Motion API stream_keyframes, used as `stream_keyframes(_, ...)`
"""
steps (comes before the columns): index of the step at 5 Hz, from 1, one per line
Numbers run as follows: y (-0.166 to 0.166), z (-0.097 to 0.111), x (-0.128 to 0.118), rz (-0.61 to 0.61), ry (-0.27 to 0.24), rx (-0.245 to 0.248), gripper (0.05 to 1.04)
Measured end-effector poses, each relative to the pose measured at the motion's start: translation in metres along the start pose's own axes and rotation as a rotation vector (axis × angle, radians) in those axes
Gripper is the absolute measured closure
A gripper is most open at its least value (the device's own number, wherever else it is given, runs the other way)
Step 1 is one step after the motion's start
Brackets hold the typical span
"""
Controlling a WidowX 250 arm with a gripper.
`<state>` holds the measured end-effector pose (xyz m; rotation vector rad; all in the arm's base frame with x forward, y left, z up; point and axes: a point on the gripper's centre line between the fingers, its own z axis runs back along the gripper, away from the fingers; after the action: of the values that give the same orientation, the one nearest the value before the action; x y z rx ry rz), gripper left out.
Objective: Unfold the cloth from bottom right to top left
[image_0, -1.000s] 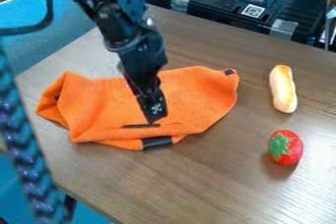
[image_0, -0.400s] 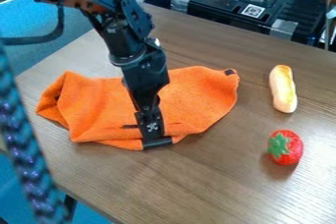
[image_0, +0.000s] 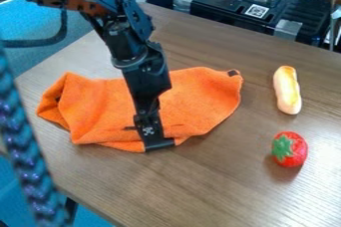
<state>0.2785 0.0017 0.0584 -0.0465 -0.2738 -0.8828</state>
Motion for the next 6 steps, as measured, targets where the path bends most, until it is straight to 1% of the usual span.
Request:
stream_keyframes(1,0.0011,0.0001,0.0002,-0.019,-0.003,0.006,0.202)
stream_keyframes(2,0.0001,-0.0043,-0.0016,-0.017,0.007,-0.008,0.495)
stream_keyframes(3,0.0003,-0.0041,-0.0011,-0.021,0.007,-0.007,0.784)
stream_keyframes(4,0.0001,-0.0067,-0.0025,-0.02,0.014,-0.01,0.97)
stream_keyframes(5,-0.0003,-0.0067,-0.0022,-0.026,0.012,-0.013,1.031)
stream_keyframes(6,0.0028,-0.0033,-0.0045,-0.002,0.007,-0.023,1.034)
